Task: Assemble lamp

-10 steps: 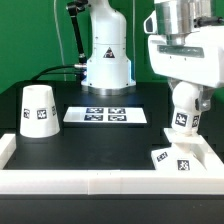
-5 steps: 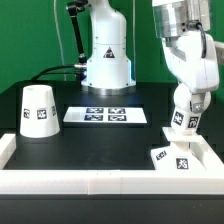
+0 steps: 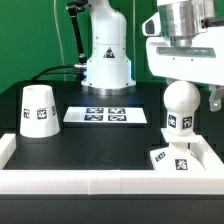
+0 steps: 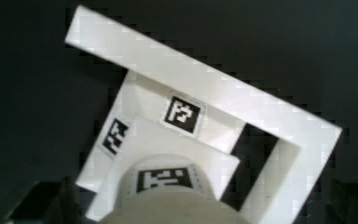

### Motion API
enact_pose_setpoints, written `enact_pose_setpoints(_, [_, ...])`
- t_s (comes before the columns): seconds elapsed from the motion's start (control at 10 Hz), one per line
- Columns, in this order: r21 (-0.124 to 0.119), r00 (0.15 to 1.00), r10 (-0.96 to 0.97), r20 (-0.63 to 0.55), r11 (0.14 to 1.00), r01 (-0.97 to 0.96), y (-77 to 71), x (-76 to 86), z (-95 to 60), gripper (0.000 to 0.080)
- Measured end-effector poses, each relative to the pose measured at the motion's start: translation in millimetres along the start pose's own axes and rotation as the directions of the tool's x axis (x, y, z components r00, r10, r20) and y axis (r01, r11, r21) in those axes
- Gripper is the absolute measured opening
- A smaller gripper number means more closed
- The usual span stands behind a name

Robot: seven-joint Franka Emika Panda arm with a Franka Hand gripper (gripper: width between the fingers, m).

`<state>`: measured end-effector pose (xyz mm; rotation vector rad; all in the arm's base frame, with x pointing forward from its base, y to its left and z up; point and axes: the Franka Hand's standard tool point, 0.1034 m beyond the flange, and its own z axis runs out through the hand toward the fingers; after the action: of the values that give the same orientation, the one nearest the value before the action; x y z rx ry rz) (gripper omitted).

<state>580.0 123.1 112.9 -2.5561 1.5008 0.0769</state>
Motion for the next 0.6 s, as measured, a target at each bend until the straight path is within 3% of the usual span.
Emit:
enact_pose_setpoints(0.2, [-0.001, 0.986, -0.165, -0.002, 0.986, 0.165, 5.1, 0.5, -3.6, 0.0698])
enact_pose_setpoints(0.4, [-0.005, 0.947, -0.322, -0.003, 0.947, 0.322, 20.9, 12.4, -4.9, 0.0698])
enact_pose_setpoints(0.6, [-0.007, 0.905, -0.425, -0.006, 0.905, 0.425, 25.4, 21.2, -6.9, 0.0698])
